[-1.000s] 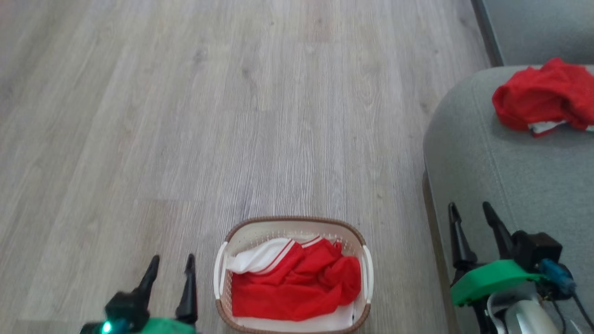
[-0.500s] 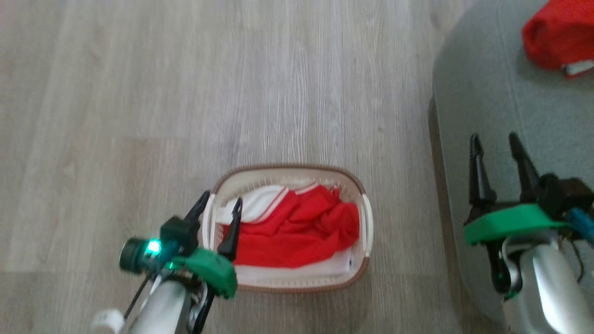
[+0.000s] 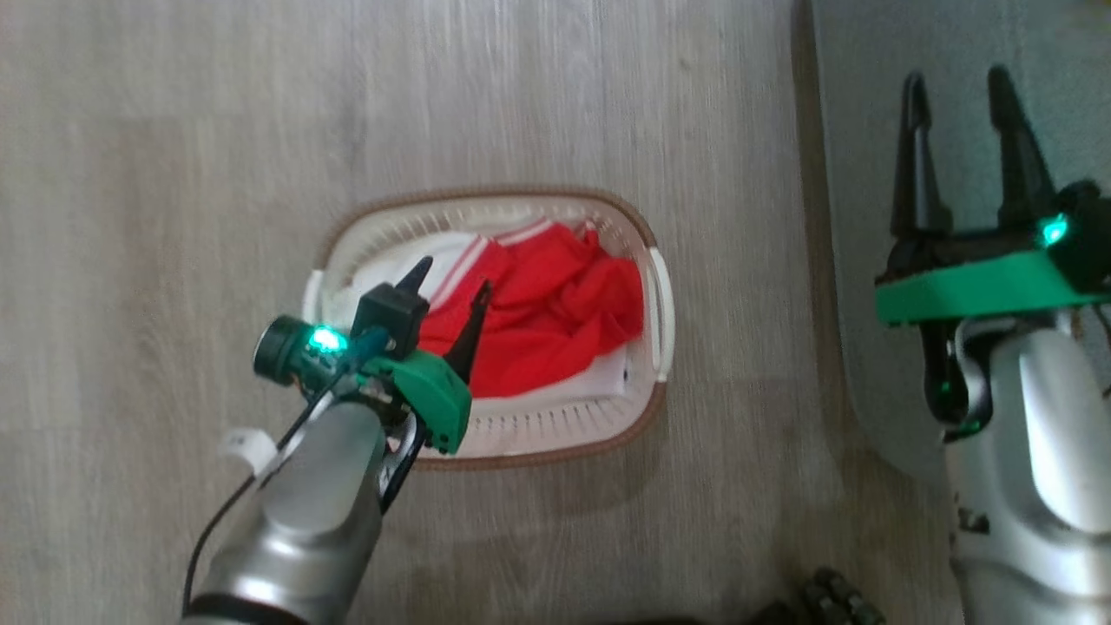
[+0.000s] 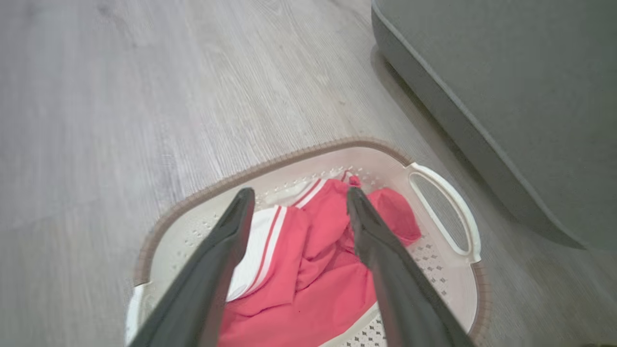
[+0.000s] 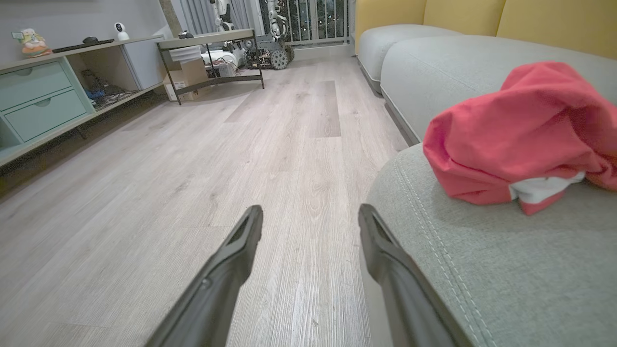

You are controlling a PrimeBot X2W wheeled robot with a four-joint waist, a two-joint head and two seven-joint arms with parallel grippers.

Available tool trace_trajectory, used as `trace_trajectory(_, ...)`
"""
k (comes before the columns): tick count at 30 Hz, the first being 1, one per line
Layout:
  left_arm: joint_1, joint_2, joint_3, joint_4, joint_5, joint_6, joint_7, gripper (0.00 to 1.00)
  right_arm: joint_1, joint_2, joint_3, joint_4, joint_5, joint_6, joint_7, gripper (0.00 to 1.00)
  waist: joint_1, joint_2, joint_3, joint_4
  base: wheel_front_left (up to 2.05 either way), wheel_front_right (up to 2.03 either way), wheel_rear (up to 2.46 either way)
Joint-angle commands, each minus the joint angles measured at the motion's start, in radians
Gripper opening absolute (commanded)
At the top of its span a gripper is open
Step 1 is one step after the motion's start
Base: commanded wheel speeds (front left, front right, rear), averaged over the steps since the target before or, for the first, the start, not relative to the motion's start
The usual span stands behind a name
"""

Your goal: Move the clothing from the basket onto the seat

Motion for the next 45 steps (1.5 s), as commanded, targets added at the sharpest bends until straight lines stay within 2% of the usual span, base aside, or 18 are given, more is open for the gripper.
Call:
trace_trajectory(1, -0.015, 0.01, 0.014, -0.007, -0.01, 0.003, -0.012, 1.0, -0.012, 0.001, 0.025, -0.04, 0.005, 0.0, -0.006, 1.0, -0.0001, 0.0, 0.082, -0.04, 0.0, 0.0, 0.0)
trace_trajectory(16, -0.218, 0.01, -0.113, 0.236, -0.059, 0.017, -0.012, 1.0, -0.142, 0.001, 0.088, -0.128, 0.036, 0.0, -0.006, 1.0, -0.0001, 0.0, 0.283, -0.098, 0.0, 0.0, 0.0)
trace_trajectory(44, -0.389, 0.024, -0.138, 0.468, -0.071, 0.108, -0.011, 1.0, -0.204, 0.001, 0.123, -0.213, 0.051, 0.0, -0.006, 1.0, -0.0001, 0.0, 0.418, -0.139, 0.0, 0.0, 0.0)
trace_trajectory(45, -0.392, 0.024, -0.139, 0.472, -0.074, 0.109, -0.009, 0.97, -0.205, 0.001, 0.125, -0.214, 0.051, 0.0, -0.006, 1.0, -0.0001, 0.0, 0.42, -0.14, 0.0, 0.0, 0.0)
